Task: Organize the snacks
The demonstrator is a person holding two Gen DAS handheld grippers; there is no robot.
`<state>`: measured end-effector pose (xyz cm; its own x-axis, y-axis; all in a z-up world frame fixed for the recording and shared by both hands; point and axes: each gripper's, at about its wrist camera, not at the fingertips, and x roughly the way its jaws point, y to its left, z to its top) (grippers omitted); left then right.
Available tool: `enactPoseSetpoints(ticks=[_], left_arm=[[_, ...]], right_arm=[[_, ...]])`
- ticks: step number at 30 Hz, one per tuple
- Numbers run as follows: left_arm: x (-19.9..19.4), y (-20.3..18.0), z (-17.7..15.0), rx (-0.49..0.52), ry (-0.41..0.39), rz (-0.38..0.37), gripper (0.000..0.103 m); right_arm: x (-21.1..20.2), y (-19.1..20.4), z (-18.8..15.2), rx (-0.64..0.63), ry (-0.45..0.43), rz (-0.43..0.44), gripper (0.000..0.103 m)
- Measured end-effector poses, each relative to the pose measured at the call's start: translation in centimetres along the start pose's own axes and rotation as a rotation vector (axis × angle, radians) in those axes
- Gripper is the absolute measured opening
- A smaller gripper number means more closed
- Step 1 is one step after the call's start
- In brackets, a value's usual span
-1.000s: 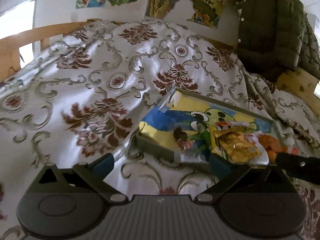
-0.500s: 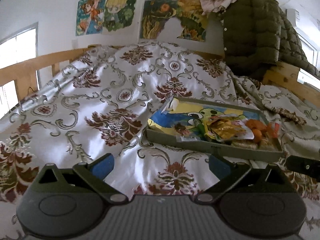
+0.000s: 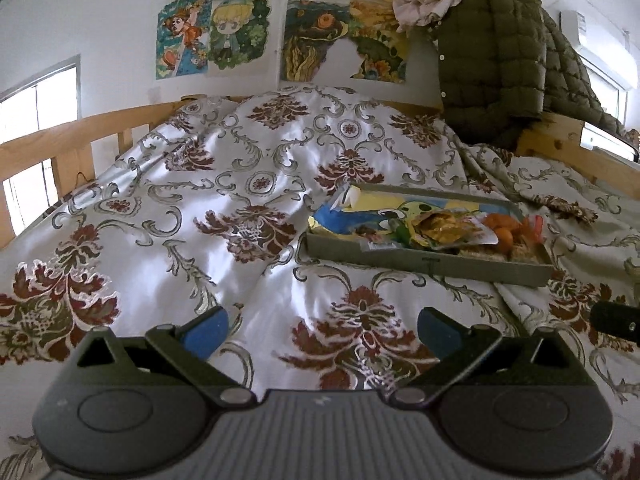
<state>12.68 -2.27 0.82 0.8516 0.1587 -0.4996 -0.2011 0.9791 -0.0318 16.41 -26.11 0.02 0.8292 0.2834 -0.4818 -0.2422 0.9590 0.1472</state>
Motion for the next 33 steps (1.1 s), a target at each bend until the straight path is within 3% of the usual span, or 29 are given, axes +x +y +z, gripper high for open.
enactPoseSetpoints(ticks=[33], left_arm=[[-2.2,0.3,-2.3,0.015,0.010,-0.007,0.102]], right_arm=[[-1.7,0.9,-2.1,-0.021,0.001,-0.007,0.102]])
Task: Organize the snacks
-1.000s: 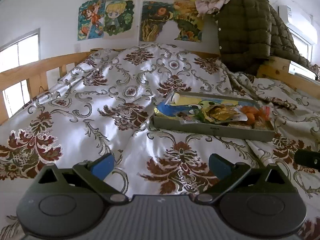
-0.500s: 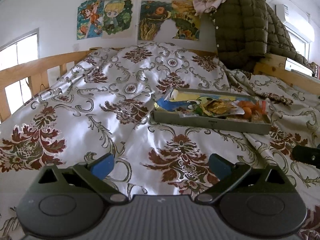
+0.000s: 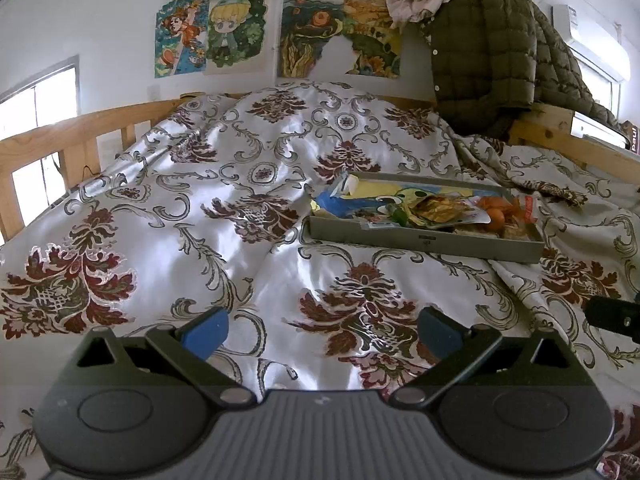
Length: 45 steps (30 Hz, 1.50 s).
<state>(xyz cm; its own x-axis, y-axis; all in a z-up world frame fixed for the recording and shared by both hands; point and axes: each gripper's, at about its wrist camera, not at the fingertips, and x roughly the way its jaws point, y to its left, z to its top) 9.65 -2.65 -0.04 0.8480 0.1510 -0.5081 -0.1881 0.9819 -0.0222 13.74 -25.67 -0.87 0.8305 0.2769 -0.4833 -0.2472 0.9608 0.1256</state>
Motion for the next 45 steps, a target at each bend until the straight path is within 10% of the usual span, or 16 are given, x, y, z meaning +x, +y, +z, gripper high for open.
enactPoseSetpoints(ticks=[45], left_arm=[[0.39,-0.21,-0.27,-0.002,0.053,0.032,0.102]], right_arm=[[0.63,0.06,-0.73,-0.014,0.004,0.004,0.102]])
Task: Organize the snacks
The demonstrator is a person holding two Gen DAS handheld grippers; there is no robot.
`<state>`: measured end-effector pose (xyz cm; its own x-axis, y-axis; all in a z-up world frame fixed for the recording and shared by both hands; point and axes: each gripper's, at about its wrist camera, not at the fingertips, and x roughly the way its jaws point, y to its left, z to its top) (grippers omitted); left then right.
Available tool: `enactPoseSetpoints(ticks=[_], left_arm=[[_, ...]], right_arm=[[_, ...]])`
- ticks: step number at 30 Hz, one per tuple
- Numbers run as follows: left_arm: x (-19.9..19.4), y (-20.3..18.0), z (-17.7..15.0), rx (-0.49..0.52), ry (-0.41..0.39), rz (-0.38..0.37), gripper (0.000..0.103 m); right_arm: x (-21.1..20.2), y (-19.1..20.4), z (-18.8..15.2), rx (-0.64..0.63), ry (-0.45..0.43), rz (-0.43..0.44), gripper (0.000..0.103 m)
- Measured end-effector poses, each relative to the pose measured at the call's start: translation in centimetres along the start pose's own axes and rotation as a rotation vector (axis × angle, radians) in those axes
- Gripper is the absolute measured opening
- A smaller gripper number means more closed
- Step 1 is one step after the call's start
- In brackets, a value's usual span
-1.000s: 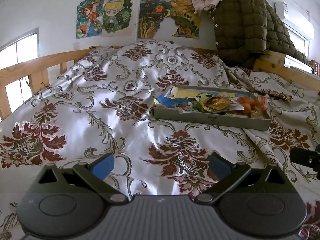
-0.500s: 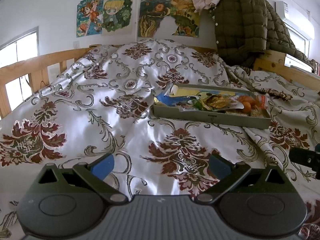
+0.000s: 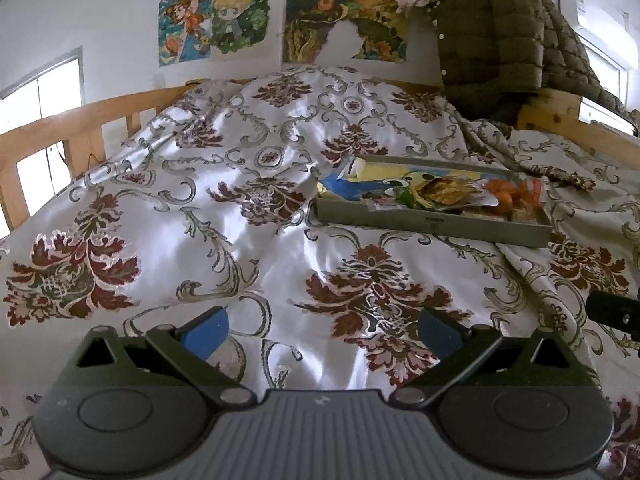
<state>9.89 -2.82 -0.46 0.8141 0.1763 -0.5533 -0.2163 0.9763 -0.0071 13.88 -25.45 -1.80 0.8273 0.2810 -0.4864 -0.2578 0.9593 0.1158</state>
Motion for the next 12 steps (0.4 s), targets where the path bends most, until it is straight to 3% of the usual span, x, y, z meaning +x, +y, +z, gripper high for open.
enactPoseSetpoints(ticks=[12], left_arm=[[0.17,0.00,-0.16,0.001,0.009,0.011,0.102]], right_arm=[[0.58,0.15,-0.36,-0.019,0.017,0.012,0.102]])
